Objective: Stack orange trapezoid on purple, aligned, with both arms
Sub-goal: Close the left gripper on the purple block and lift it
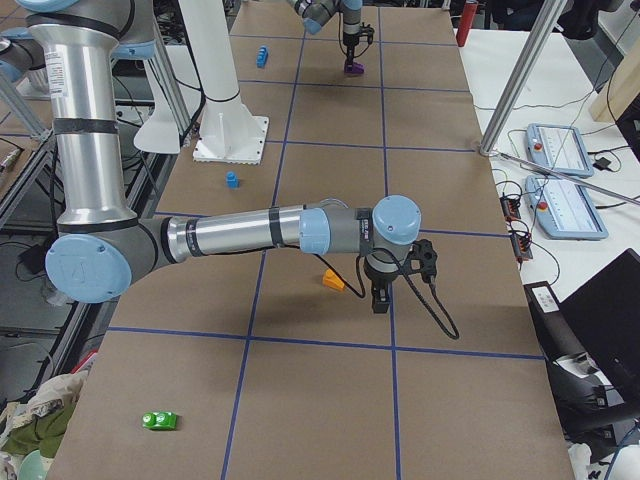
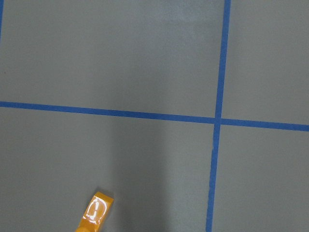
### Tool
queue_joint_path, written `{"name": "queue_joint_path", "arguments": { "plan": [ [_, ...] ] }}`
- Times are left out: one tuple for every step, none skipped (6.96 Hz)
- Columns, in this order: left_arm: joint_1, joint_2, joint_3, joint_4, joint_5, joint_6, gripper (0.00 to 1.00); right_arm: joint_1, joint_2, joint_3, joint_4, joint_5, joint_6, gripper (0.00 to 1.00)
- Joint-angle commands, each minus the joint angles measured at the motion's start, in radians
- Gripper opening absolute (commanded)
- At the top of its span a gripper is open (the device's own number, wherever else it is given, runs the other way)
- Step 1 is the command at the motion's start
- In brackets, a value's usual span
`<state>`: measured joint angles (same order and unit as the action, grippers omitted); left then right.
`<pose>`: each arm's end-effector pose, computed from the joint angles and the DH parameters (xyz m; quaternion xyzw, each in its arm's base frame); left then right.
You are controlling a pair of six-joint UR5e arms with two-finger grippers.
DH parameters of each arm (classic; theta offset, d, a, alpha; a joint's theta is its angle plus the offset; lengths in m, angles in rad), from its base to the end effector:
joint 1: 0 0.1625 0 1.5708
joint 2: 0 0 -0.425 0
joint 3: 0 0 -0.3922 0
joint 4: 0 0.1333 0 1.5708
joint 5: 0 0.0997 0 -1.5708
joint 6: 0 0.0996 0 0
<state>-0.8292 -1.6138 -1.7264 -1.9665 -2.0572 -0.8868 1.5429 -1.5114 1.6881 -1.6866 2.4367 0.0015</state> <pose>0.2972 -0.4529 0.5268 0.0276 0.3647 0.0030 0.9307 0.0431 -0.5162 0.5762 0.0215 -0.4197 -0.0247 0.9071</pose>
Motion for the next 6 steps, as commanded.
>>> {"name": "queue_joint_path", "arguments": {
  "plan": [
    [-0.013, -0.006, -0.12, 0.113, -0.001, 0.024, 0.0, 0.0, 0.005, -0.002, -0.001, 0.001, 0.0, 1.0],
    [-0.016, -0.077, -0.13, 0.151, 0.005, 0.069, 0.0, 0.0, 0.004, 0.001, -0.001, 0.011, 0.0, 1.0],
    [-0.016, -0.181, -0.116, 0.179, 0.002, 0.16, 0.0, 0.0, -0.001, 0.001, 0.001, 0.05, 0.0, 1.0],
    [-0.013, -0.315, -0.105, 0.272, 0.005, 0.192, 0.0, 0.0, -0.004, 0.001, 0.001, 0.053, 0.0, 1.0],
    [0.01, -0.427, -0.088, 0.309, 0.005, 0.254, 0.0, 0.0, -0.006, 0.001, 0.001, 0.054, 0.0, 1.0],
    [0.077, -0.525, -0.031, 0.311, 0.009, 0.308, 0.0, 0.0, -0.007, 0.002, 0.001, 0.055, 0.0, 1.0]
  ]
}}
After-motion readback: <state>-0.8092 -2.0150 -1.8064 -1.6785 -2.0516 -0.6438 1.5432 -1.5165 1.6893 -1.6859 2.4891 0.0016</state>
